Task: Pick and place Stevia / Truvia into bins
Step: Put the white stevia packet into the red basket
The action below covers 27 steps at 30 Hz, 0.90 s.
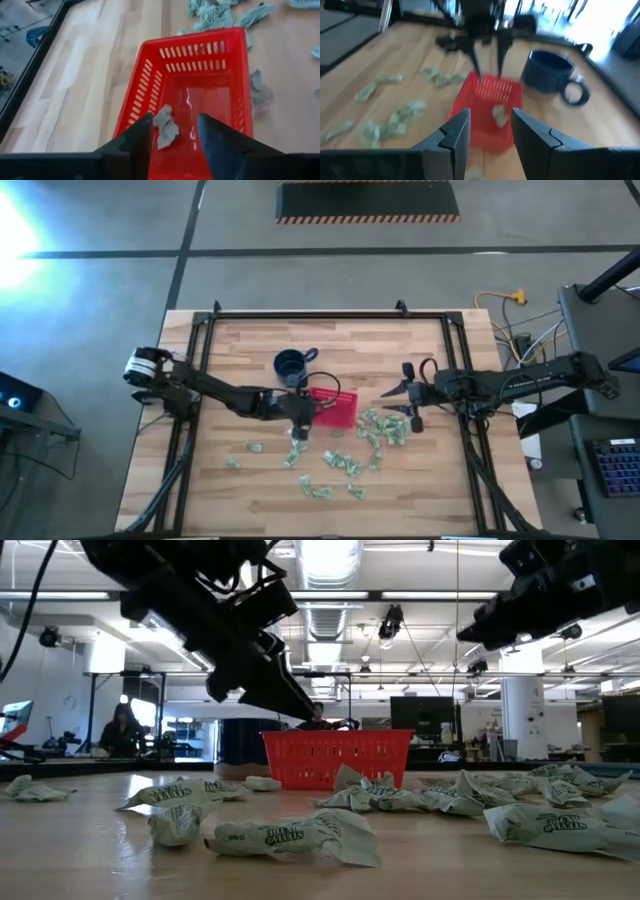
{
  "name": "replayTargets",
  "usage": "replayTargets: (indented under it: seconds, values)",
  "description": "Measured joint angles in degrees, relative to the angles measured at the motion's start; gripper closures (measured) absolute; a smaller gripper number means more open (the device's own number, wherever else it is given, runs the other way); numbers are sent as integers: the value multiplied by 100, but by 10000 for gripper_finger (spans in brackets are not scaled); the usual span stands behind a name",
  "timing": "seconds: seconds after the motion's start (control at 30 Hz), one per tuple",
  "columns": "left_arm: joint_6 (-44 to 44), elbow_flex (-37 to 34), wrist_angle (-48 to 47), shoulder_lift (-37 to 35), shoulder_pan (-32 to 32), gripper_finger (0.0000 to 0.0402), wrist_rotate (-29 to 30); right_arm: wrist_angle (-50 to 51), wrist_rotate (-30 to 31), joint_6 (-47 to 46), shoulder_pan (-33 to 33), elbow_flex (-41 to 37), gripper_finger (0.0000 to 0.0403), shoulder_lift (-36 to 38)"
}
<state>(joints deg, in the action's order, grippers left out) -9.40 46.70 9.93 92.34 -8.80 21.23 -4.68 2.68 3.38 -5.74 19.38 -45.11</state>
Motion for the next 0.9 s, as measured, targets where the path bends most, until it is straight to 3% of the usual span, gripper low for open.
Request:
replayTargets:
  seconds: [0.2, 0.53, 0.9]
  values:
    - [300, -14, -974, -734, -431, 236, 0, 952, 37, -861, -270, 0, 282, -146]
    - [969, -211, -1663, -1599, -1445, 236, 31, 2312, 525, -2127, -755, 164, 309, -813]
    - [1101, -228, -1837, -1675, -1982, 236, 479, 2300, 525, -2637, -990, 270, 328, -1720]
